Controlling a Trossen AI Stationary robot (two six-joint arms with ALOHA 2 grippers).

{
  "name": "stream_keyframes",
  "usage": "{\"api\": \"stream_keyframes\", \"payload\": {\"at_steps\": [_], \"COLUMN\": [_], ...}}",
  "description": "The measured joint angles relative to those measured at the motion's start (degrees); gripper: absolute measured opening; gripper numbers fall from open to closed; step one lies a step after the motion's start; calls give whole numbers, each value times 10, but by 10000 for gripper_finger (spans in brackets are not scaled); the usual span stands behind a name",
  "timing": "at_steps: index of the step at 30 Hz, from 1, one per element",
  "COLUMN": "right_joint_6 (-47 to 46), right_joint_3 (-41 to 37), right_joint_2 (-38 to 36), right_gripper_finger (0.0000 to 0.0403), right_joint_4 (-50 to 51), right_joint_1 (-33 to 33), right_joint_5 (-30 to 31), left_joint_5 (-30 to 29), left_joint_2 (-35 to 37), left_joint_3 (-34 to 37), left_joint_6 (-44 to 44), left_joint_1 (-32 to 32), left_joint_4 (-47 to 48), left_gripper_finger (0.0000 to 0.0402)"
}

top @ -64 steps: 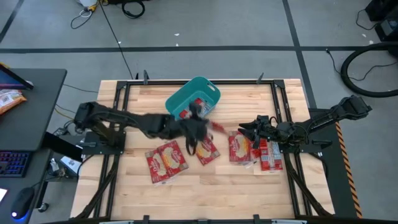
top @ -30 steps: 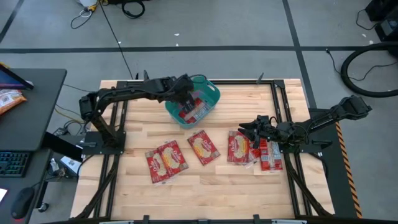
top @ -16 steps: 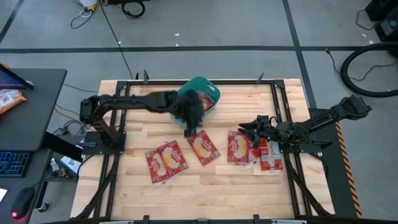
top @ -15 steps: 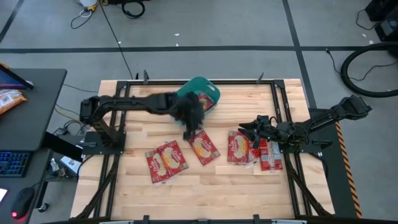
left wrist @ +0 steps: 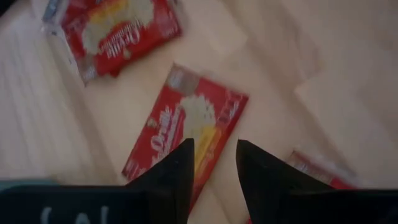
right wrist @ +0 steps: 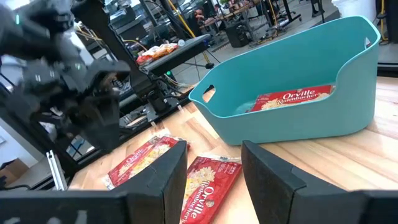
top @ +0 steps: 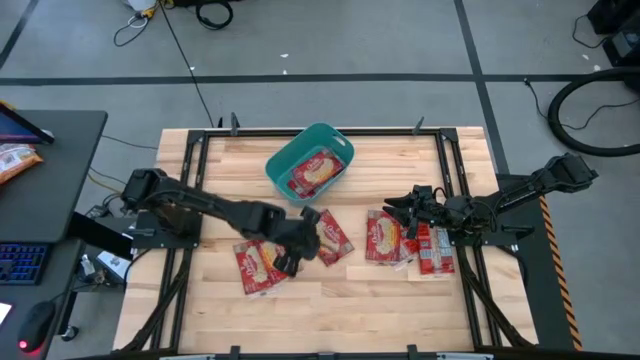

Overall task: Sort popcorn bags into baskets
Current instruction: Put the red popcorn bag into the green container

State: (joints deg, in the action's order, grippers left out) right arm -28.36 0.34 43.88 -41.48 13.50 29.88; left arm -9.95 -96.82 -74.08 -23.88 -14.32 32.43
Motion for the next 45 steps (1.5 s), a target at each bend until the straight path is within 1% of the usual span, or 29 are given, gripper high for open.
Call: {"api": "stream_keyframes", "payload": {"at_steps": [2, 5, 11, 14, 23, 27, 33, 42, 45], "right_joint_6": [0, 0, 0, 0, 0, 0, 0, 0, 0], "right_joint_3": [0, 0, 0, 0, 0, 0, 0, 0, 0], "right_joint_2": [0, 0, 0, 0, 0, 0, 0, 0, 0], "right_gripper_finger": [158, 158, 158, 158, 158, 158, 158, 158, 158], "right_joint_4": [0, 0, 0, 0, 0, 0, 0, 0, 0], "right_joint_1": [0, 0, 0, 0, 0, 0, 0, 0, 0], "right_joint_5": [0, 0, 0, 0, 0, 0, 0, 0, 0], "left_joint_5": [-35, -73, -80, -79, -78, -78, -78, -79, -79], "left_joint_2": [-1, -1, -1, -1, -1, -1, -1, -1, -1], "left_joint_3": [17, 36, 59, 70, 102, 120, 144, 146, 146], "left_joint_6": [-4, -7, -5, -6, -6, 10, 7, 25, 22], "left_joint_1": [-13, -30, -54, -61, -61, -61, -61, -76, -78], "left_joint_4": [-11, -11, -10, -11, -18, -18, -16, 27, 27], "left_gripper_finger": [140, 164, 216, 227, 216, 216, 215, 215, 215]}}
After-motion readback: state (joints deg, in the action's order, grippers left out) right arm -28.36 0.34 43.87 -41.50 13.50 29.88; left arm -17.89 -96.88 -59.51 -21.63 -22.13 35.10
